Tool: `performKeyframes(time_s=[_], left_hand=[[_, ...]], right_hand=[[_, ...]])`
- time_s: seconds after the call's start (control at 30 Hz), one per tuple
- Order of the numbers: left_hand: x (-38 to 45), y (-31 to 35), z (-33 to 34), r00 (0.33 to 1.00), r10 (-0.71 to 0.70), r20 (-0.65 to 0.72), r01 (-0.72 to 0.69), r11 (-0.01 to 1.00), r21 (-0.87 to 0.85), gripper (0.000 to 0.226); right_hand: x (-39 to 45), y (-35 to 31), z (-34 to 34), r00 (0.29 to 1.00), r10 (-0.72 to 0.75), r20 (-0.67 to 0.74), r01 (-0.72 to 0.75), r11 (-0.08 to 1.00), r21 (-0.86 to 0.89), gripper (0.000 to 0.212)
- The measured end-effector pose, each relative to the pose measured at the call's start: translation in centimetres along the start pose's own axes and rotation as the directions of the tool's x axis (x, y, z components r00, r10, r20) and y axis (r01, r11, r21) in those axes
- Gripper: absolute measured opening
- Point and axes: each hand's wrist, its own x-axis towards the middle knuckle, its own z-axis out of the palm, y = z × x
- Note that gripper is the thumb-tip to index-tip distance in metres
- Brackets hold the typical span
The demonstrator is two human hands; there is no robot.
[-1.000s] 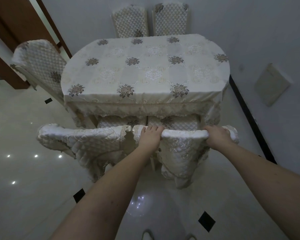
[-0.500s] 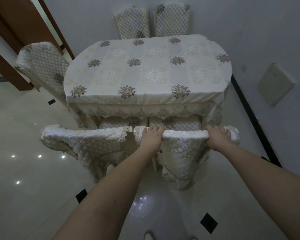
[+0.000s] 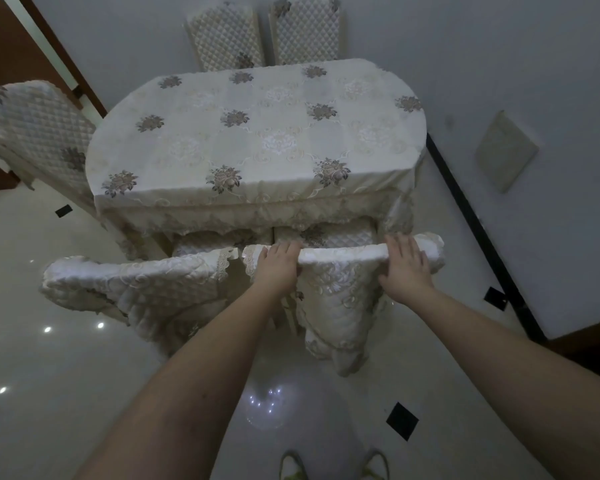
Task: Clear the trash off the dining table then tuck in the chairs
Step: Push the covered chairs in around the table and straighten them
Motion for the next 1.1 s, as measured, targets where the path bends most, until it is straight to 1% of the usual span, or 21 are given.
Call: performKeyframes(time_s=[0.1, 0.2, 0.3, 0.43, 0.63, 0.77, 0.87, 0.97, 1.03, 1.1], left_hand=[[-0.4, 0.3, -0.5, 0.997, -0.010, 0.077, 0.010, 1.000, 0.003, 0.056], [-1.7, 0.7, -1.1, 0.989, -0.007, 0.149, 0.007, 1.000, 0.005, 0.078], [-3.7, -0.2, -1.3, 0.985, 0.042, 0.169, -0.042, 0.999, -0.003, 0.090], [-5.1, -1.2, -2.0, 0.978, 0.069, 0.198, -0.069, 0.998, -0.005, 0.087], [-5.0, -1.4, -2.8, 0.971, 0.069, 0.230, -0.067, 0.998, -0.013, 0.089], [-4.9, -0.8, -2.7, 0.984, 0.042, 0.171, -0.057, 0.995, 0.086, 0.082], [-4.7, 0.1, -3.0, 0.981, 0.034, 0.191, -0.049, 0.996, 0.075, 0.080], [-5.8, 0.1, -2.8, 0.982, 0.074, 0.176, -0.095, 0.989, 0.115, 0.085], [-6.9, 0.0, -2.2, 0.984, 0.097, 0.149, -0.118, 0.984, 0.133, 0.084], [-8.2, 0.4, -1.6, 0.982, 0.150, 0.110, -0.167, 0.974, 0.156, 0.080]], right_hand=[[-1.7, -0.1, 0.2, 1.000, -0.018, 0.000, 0.018, 1.000, 0.007, 0.090], [-3.4, -0.1, 0.1, 0.992, -0.114, -0.044, 0.114, 0.993, -0.010, 0.084], [-4.6, -0.5, 0.4, 0.983, -0.159, -0.088, 0.162, 0.987, 0.022, 0.079], [-4.8, -1.3, 0.9, 0.994, -0.107, -0.038, 0.109, 0.993, 0.052, 0.084], [-4.6, -1.5, -0.3, 0.997, -0.060, 0.045, 0.062, 0.998, -0.033, 0.088], [-5.3, -2.7, -1.4, 0.994, 0.007, 0.111, -0.003, 0.999, -0.036, 0.086], [-7.0, -3.4, -1.7, 0.989, 0.056, 0.139, -0.052, 0.998, -0.026, 0.081], [-10.2, -2.4, 0.0, 0.977, 0.078, 0.200, -0.061, 0.994, -0.089, 0.069], [-12.6, -0.6, 1.2, 0.975, 0.102, 0.197, -0.083, 0.991, -0.105, 0.065], [-14.5, 1.2, 1.5, 0.981, 0.111, 0.159, -0.093, 0.989, -0.117, 0.063]])
